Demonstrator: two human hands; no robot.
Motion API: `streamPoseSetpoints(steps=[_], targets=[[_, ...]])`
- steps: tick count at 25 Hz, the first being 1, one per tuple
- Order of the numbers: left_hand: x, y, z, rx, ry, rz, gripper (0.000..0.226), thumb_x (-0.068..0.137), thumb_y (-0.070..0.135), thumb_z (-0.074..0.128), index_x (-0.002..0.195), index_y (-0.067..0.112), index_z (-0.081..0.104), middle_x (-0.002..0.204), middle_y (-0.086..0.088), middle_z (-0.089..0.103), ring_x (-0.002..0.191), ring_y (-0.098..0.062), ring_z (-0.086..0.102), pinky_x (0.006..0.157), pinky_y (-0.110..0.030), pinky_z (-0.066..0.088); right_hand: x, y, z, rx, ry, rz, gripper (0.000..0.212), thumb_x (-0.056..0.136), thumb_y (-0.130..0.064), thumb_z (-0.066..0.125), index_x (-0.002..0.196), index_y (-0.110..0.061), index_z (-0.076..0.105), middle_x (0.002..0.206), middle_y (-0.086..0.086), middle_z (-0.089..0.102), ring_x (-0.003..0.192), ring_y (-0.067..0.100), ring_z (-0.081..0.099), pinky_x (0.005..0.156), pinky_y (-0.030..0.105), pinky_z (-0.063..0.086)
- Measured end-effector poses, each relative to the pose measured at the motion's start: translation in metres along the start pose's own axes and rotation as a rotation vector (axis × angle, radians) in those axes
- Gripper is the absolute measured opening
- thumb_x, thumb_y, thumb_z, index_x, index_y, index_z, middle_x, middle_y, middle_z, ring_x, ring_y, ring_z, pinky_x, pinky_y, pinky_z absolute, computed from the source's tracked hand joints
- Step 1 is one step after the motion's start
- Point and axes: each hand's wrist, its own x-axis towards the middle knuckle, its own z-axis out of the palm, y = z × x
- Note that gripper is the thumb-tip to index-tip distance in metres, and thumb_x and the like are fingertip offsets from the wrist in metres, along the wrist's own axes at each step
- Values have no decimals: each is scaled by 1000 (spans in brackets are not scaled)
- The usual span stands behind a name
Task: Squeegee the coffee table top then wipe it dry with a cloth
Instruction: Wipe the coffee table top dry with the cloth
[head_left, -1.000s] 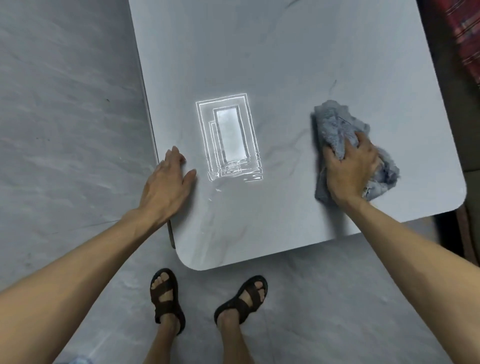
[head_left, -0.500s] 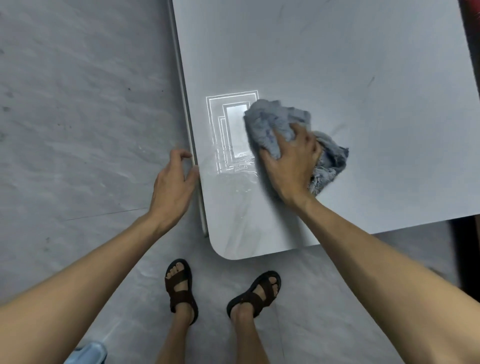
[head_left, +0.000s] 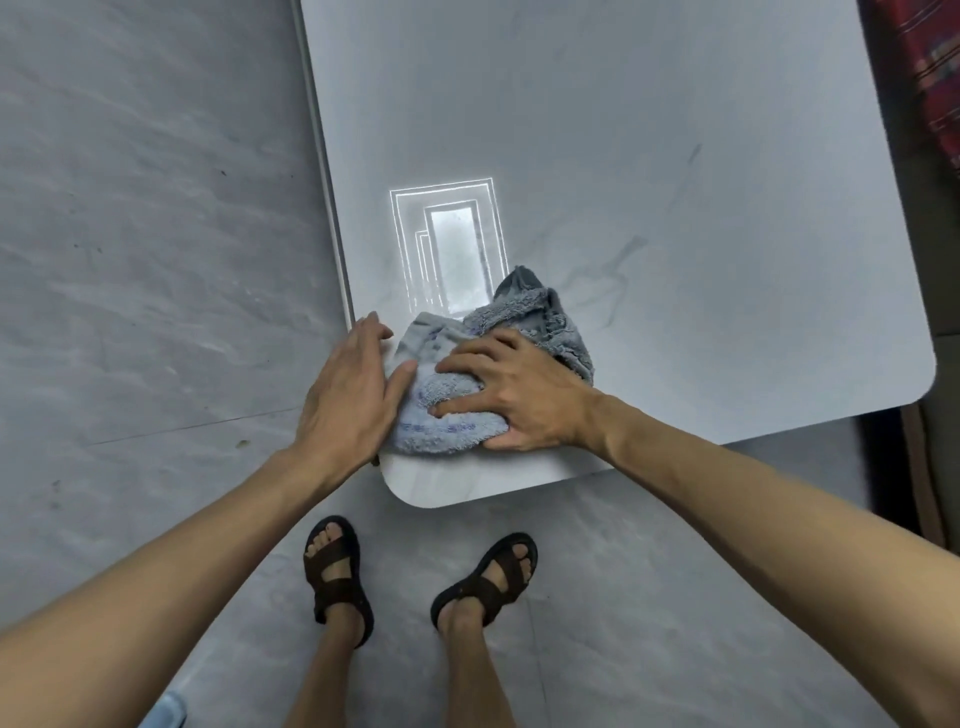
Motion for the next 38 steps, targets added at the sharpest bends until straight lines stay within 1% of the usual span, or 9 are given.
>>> streamPoseSetpoints(steps=[3, 6, 14, 17, 21, 24, 32, 35, 38], targets=[[-4, 9, 11, 188, -28, -19, 55, 97, 52, 37, 135, 12, 35, 153, -14, 33, 141, -30, 32, 112, -44, 34, -39, 21, 3, 6, -16, 35, 59, 80, -64, 54, 134, -42, 50, 143, 6, 47, 131, 28, 41, 106, 47, 28], [-3, 13, 14, 215, -39, -37, 53, 97, 49, 40, 132, 10, 40, 155, -18, 27, 141, -34, 30, 113, -47, 32, -99, 45, 8, 43, 22, 289, 58, 82, -63, 52, 135, -39, 51, 142, 7, 48, 130, 30, 41, 104, 48, 28], [2, 12, 10, 54, -66, -84, 43, 99, 40, 37, 132, 13, 34, 149, -13, 39, 139, -30, 37, 100, -46, 41, -166, 31, 29, 144, 453, 1793, 52, 83, -50, 47, 124, -22, 63, 142, 8, 45, 126, 35, 39, 108, 49, 24], [2, 3, 1, -104, -12, -108, 31, 98, 36, 39, 124, 20, 39, 134, -4, 57, 116, -27, 58, 85, -35, 42, -111, 16, 20, 226, 506, 2109, 51, 83, -55, 51, 126, -29, 62, 142, 6, 44, 126, 34, 41, 108, 45, 21], [0, -6, -14, -318, 6, -160, 31, 98, 38, 41, 126, 24, 43, 132, 9, 58, 108, -4, 57, 86, -25, 37, -29, -33, 19, 245, 536, 1856, 56, 85, -60, 52, 135, -35, 52, 144, 10, 41, 128, 33, 37, 108, 44, 21], [-6, -10, -19, -348, 35, -158, 32, 97, 40, 41, 126, 27, 42, 97, 21, 55, 80, 15, 50, 81, -26, 38, 20, -79, 20, 261, 453, 1432, 57, 88, -65, 46, 139, -39, 44, 142, 6, 40, 131, 27, 33, 110, 46, 19], [-27, -8, -9, -102, -86, -12, 40, 98, 44, 39, 132, 24, 33, 140, -5, 50, 116, -26, 55, 89, -34, 40, -20, -93, 31, 40, 98, 122, 60, 76, -64, 57, 131, -39, 54, 138, 8, 52, 127, 29, 43, 102, 46, 27], [-33, 6, 1, -21, -92, 65, 36, 98, 39, 42, 128, 20, 35, 134, -4, 50, 119, -23, 51, 87, -32, 40, -59, -64, 30, 20, -1, -32, 59, 79, -62, 54, 133, -38, 51, 142, 7, 48, 130, 29, 40, 104, 45, 27], [-29, 20, 9, 42, -71, 86, 36, 96, 36, 47, 124, 14, 39, 124, -5, 51, 113, -24, 51, 90, -36, 44, -110, -27, 27, 34, -17, 103, 57, 82, -62, 49, 135, -40, 50, 144, 6, 46, 132, 28, 38, 106, 45, 27]])
